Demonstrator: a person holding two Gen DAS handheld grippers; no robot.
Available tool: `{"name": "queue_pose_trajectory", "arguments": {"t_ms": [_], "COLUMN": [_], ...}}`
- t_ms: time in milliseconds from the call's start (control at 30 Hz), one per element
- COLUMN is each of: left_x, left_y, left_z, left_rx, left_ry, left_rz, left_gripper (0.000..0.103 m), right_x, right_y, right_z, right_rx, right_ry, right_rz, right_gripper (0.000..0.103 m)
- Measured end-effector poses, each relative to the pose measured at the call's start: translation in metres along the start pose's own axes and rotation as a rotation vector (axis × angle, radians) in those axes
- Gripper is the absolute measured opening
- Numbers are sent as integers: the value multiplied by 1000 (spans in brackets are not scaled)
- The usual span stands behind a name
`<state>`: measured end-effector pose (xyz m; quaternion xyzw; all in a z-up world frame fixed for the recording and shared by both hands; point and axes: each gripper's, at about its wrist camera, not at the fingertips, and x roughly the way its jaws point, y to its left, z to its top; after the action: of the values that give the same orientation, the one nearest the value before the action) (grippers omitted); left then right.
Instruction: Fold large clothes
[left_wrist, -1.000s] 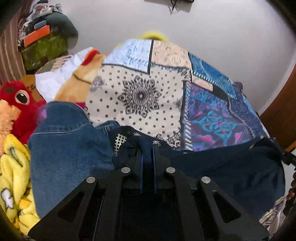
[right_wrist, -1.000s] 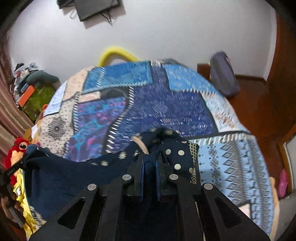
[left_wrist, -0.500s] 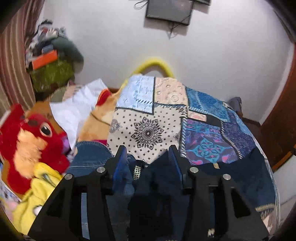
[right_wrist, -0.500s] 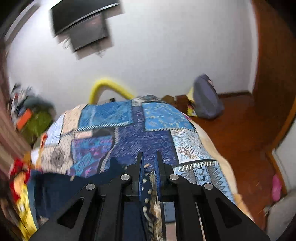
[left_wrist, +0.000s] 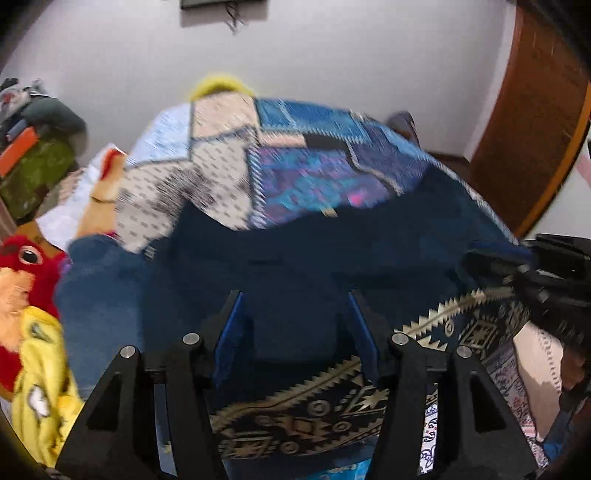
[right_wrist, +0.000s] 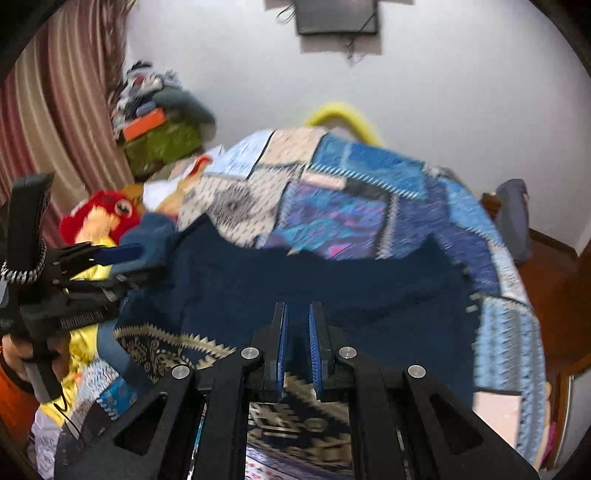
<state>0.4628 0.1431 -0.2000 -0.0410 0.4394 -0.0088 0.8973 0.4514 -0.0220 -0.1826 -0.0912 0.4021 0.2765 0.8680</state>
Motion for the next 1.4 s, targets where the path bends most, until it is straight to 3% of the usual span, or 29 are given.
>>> {"name": "queue_pose_trajectory", "arguments": {"t_ms": [167, 233, 300, 433, 500, 567, 600, 633, 667, 833, 933, 1100, 1267, 1400], "left_x": [40, 49, 53, 46, 38, 32, 29, 26, 23, 11, 0, -25, -60, -74], "left_y": [-7, -7, -6, 8, 15, 20, 23, 25, 29, 65, 86, 101, 100, 90], "left_z": [-18, -26, -36, -48, -55, -63, -66, -70, -74, -93, -106, -116, -114, -112], "left_rx": [8, 33, 79, 68, 69, 90, 96, 99, 99, -5, -61, -126, -206, -312], "left_ry": [74, 75, 41, 19, 12, 10, 12, 13, 19, 55, 67, 48, -12, -36], "left_rz": [-9, 17, 107, 120, 139, 176, 189, 203, 223, 248, 291, 319, 244, 68], "left_gripper": [57, 66, 88, 88, 88, 88, 88, 88, 88, 87, 87, 87, 87, 87], "right_x": [45, 57, 61, 54, 48, 39, 34, 30, 25, 8, -7, -32, -54, -73], "right_y": [11, 8, 8, 12, 13, 8, 2, -5, -16, -72, -92, -96, -83, -62], "right_z": [-19, -28, -34, -43, -46, -52, -55, -58, -62, -76, -81, -89, -89, -83], "right_rx": [-63, -100, -161, -238, -257, -269, -266, -258, -243, -40, 48, 52, -6, -35], "right_ry": [107, 142, 162, 140, 119, 90, 70, 55, 46, 108, 121, 120, 93, 31], "right_rz": [-46, -41, -38, -83, -171, -231, -290, -364, -380, -245, -217, -291, -318, -314], "right_gripper": [7, 7, 7, 7, 7, 32, 71, 103, 103, 103, 103, 103, 103, 103]}}
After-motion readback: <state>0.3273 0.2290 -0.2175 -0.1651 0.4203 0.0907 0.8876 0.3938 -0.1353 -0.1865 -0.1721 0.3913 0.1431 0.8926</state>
